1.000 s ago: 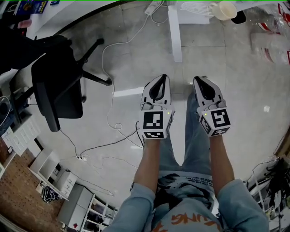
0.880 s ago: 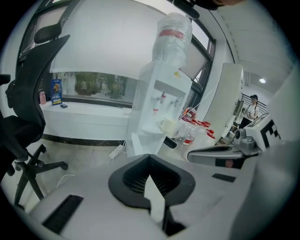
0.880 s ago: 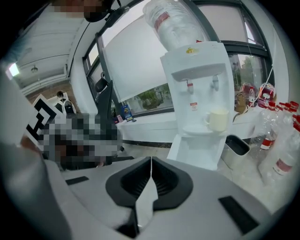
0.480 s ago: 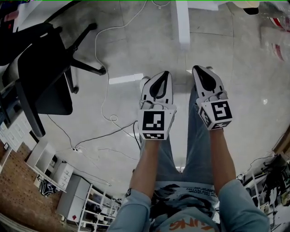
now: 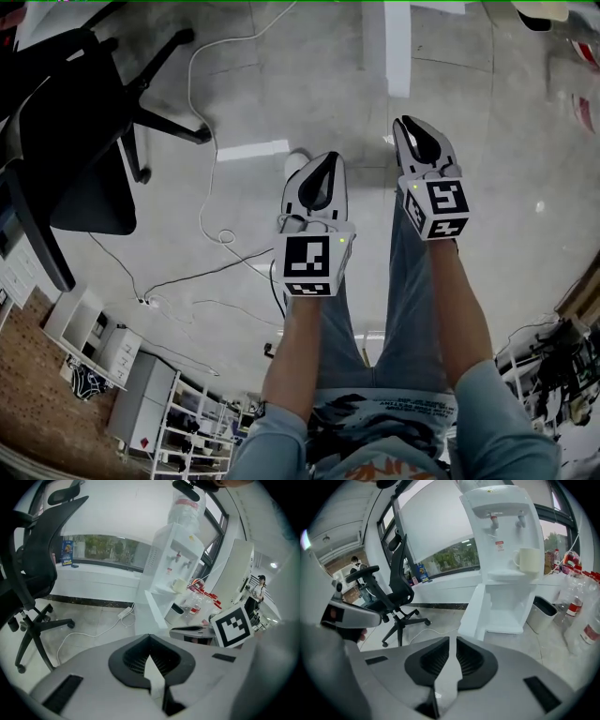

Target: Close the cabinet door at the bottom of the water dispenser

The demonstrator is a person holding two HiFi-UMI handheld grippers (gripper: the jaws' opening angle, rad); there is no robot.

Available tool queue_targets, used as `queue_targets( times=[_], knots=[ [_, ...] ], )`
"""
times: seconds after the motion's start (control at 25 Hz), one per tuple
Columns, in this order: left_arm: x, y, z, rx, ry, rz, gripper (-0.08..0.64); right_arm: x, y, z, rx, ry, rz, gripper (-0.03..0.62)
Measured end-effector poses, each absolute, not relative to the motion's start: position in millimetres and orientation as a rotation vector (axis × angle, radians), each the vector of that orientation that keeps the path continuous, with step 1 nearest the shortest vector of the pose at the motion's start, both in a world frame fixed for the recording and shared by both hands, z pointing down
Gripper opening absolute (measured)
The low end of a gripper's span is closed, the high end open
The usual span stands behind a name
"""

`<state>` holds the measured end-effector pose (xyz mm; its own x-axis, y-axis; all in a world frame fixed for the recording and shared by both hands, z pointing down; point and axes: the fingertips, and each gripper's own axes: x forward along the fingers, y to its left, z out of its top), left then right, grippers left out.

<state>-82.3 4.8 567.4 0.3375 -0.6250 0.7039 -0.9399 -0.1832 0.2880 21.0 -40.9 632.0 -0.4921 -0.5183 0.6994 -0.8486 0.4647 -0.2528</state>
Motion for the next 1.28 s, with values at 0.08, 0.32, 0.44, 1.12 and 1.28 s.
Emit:
queue_targets(
  times=[0.08,0.32,0.44,1.12,1.28],
  knots=[
    [-87,7,572,1.892,-1.376,0.577,0.011,17,-46,643,1.123,-2.162,0.805,0.067],
    [-92,13,584,1.867,-1.374,0.579,0.011,17,-59,664,1.161,-2.096,0.786,0.202],
    [-89,13,587,1.864,-1.365,0.583,0.011,19,-63,671,1.182,-2.067,0.773,0.218],
    [-64,-1,593,1.887,-1.339,0.612,0.011,26,-85,681,1.237,-2.045,0.815,0.229],
    [-56,-1,596,1.887,-1.328,0.621,0.011,34,-84,680,1.242,-2.052,0.800,0.205]
  ],
)
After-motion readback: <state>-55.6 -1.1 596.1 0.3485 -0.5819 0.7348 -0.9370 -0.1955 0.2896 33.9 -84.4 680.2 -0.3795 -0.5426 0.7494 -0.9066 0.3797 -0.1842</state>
